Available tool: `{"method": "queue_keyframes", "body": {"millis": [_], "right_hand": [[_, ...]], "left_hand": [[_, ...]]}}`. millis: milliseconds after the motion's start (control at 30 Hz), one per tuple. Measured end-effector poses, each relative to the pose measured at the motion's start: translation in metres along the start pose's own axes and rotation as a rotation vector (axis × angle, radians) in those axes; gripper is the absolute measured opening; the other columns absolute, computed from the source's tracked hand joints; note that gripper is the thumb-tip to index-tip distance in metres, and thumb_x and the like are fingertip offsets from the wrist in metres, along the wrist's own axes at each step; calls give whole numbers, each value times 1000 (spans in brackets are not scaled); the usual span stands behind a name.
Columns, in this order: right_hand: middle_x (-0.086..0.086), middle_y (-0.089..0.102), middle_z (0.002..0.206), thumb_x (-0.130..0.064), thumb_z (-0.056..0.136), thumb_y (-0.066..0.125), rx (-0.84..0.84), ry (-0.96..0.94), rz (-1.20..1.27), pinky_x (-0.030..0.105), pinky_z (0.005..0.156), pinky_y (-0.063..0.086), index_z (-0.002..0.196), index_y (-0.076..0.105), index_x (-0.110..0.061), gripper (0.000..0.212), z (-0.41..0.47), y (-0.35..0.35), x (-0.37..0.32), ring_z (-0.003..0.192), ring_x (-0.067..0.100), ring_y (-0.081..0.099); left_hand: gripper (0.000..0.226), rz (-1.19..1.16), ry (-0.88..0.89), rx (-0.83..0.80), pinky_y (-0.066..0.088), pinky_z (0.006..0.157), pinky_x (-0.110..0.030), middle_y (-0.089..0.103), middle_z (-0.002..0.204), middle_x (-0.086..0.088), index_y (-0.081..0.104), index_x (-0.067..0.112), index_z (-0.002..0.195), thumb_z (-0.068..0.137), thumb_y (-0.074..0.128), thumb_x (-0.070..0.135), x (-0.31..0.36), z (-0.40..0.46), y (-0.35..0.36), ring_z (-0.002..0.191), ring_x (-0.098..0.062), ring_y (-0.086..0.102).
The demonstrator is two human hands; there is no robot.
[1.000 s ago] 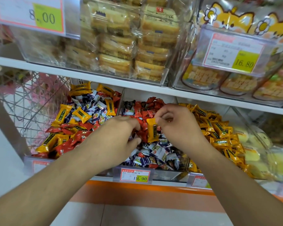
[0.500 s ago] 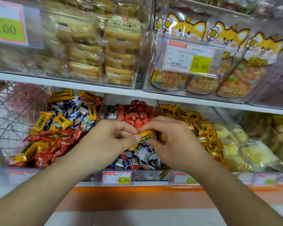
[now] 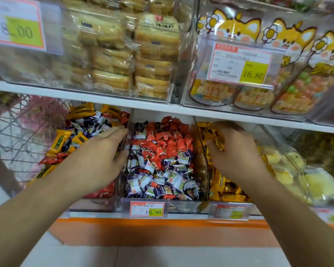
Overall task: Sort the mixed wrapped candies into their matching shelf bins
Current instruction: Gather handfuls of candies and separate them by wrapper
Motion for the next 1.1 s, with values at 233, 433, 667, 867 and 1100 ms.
{"method": "queue_keyframes", "body": {"millis": [233,433,667,867,1100], "right_hand": [[-4,60,140,-30,102,64,-340,-264,114,35,115,40,137,64,-27,35,3,70,-79,136,16,46],[0,59,113,-34,98,69,-387,-198,109,45,106,47,118,76,-26,23,18,115,-85,119,25,50],[-9,58,102,-23,93,77,-349,-190,148,33,100,42,93,79,-29,7,15,117,-84,114,21,48],[-18,68,89,-16,91,79,-275,-86,347,4,73,43,78,80,-28,18,13,93,-78,91,-3,62],[-15,75,85,-13,96,72,-151,93,623,31,80,58,79,76,-28,23,8,46,-60,85,3,72]], "left_hand": [[61,-31,7,-40,14,115,-17,11,169,13,20,26,163,107,42,36,-4,1,4,154,-11,20],[61,-66,15,-38,6,113,-15,8,170,13,17,28,163,108,40,38,-8,2,8,155,-8,12],[61,-69,30,-51,7,111,-14,8,170,11,18,25,163,108,40,37,-6,1,4,155,-9,13],[60,-86,33,-38,7,109,-12,12,170,11,21,25,163,108,44,36,-3,-1,2,155,-8,15],[51,-82,103,93,15,112,-14,28,163,14,42,28,153,103,54,29,8,0,0,149,-9,29]]}}
Point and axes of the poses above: each hand's wrist, its own z-axis towards the middle knuckle, its own y-axis out of the palm, x = y × z, the point moved 3 cm from there along z, towards the middle knuckle
